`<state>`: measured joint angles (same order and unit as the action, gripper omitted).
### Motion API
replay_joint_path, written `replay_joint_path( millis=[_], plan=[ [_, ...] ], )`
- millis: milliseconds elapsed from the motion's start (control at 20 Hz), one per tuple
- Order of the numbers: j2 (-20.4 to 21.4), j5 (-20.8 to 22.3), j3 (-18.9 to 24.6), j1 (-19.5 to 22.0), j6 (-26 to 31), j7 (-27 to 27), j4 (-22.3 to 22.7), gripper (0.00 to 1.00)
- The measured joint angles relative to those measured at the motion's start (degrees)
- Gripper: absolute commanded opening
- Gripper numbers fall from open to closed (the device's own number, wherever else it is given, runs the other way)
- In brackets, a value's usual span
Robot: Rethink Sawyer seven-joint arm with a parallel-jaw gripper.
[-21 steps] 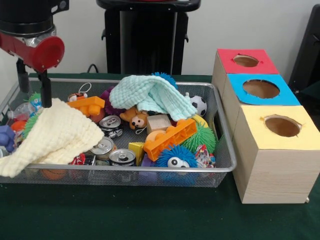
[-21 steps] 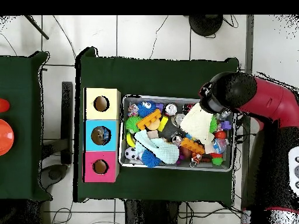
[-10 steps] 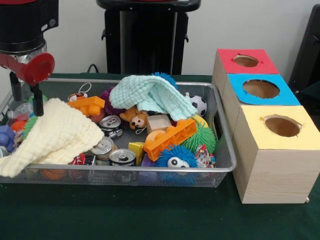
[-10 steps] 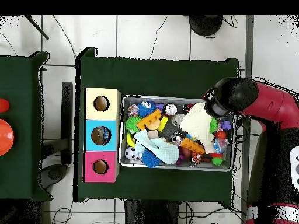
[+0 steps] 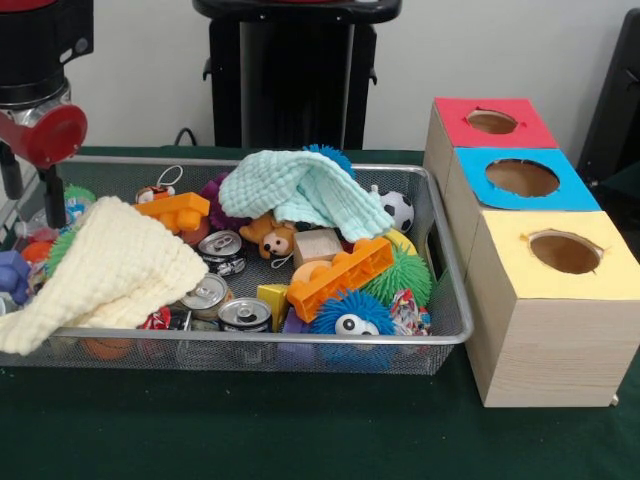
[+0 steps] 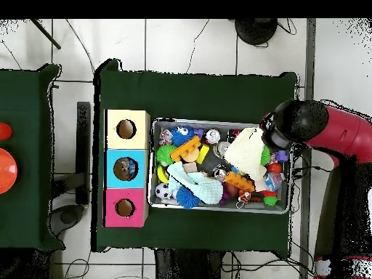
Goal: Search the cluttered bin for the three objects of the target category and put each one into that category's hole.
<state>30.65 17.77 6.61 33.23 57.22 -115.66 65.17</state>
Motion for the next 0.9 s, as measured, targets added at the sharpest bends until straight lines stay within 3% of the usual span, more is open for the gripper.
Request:
replay_joint_path(
  millis=[900],
  plan=[
    [-0.26,1.72,2.09,2.33,0.38,1.44,3.71,1.00]
  ],
)
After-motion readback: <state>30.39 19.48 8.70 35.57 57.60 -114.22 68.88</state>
